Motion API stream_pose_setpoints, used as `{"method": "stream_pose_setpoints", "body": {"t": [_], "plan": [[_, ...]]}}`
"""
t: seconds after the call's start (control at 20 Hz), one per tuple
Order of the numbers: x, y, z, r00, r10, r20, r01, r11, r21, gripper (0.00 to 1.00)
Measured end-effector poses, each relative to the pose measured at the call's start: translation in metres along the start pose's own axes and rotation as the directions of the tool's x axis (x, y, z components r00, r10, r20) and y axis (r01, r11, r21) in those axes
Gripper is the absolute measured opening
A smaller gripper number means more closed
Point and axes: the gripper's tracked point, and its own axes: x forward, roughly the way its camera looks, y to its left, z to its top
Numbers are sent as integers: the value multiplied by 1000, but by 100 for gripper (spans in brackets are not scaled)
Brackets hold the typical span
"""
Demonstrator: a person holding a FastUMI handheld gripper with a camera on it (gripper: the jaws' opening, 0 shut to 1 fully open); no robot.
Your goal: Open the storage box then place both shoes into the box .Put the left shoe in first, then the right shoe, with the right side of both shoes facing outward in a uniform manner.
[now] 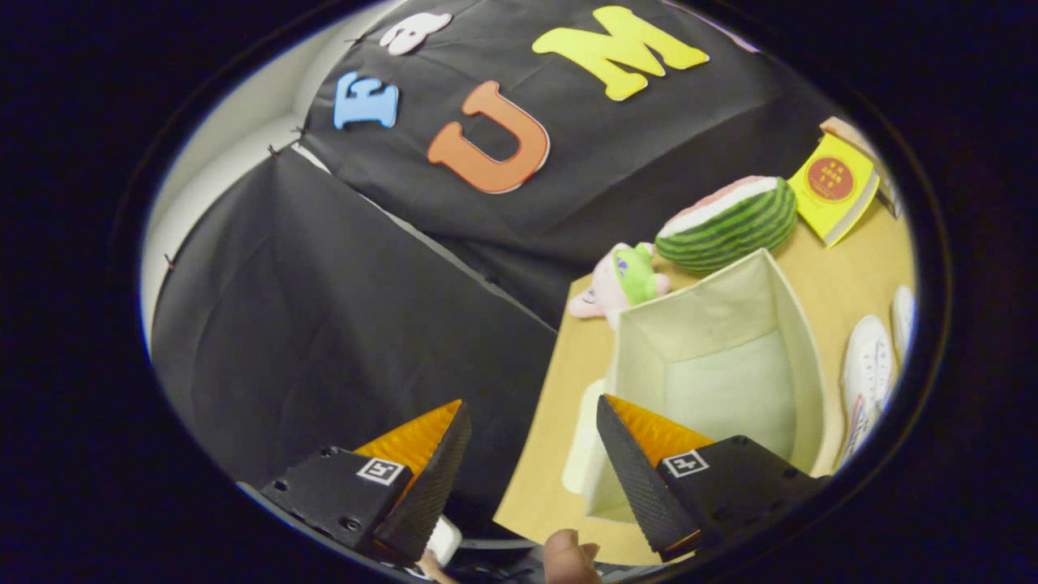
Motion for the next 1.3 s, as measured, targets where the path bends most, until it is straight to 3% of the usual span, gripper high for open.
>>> {"method": "stream_pose_setpoints", "body": {"t": [0.15, 0.45, 0.8, 0.95, 1.1, 1.2, 1.3], "plan": [[-8, -39, -7, 994, -108, -35, 105, 992, -74, 100], [-34, -117, -23, 958, -267, -108, 257, 962, -97, 100], [-70, -125, -13, 969, -211, -124, 199, 974, -106, 100], [-88, -149, -21, 953, -266, -147, 243, 957, -160, 100], [-106, -193, -27, 911, -383, -153, 342, 909, -238, 100], [-111, -204, -30, 917, -364, -164, 326, 920, -218, 100], [-128, -225, -36, 894, -402, -195, 369, 911, -186, 100]]}}
